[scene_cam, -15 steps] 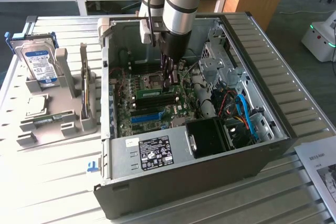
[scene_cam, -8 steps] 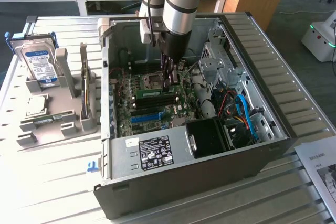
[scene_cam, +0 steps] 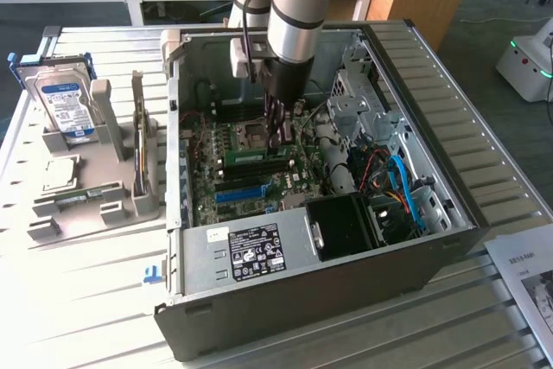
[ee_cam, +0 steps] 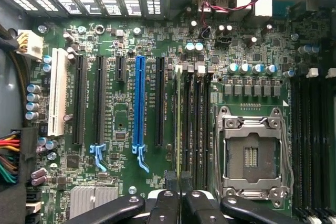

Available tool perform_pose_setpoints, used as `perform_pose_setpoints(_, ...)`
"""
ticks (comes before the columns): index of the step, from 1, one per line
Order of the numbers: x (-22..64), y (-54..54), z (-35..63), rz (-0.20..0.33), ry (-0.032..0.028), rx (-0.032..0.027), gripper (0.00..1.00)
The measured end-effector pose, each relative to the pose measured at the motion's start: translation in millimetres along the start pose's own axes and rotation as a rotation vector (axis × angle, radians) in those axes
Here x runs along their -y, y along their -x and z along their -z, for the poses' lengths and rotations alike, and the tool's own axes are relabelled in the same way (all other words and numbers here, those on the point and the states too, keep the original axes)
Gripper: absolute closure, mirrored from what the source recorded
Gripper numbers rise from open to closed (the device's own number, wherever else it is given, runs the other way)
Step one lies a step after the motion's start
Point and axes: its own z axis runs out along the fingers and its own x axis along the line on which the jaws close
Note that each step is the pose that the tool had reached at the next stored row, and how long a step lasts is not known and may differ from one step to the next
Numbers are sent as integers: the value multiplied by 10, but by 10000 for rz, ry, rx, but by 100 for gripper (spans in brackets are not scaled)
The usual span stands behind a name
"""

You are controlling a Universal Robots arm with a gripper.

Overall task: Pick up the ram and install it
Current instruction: 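Insert the ram into the slot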

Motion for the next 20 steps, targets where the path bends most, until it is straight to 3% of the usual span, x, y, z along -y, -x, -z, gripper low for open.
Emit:
perform_pose_setpoints(6, 4, -1, -53, 0, -10, 1, 88)
perform_pose_setpoints(20, 13, -1, -73, 0, -12, 3, 88)
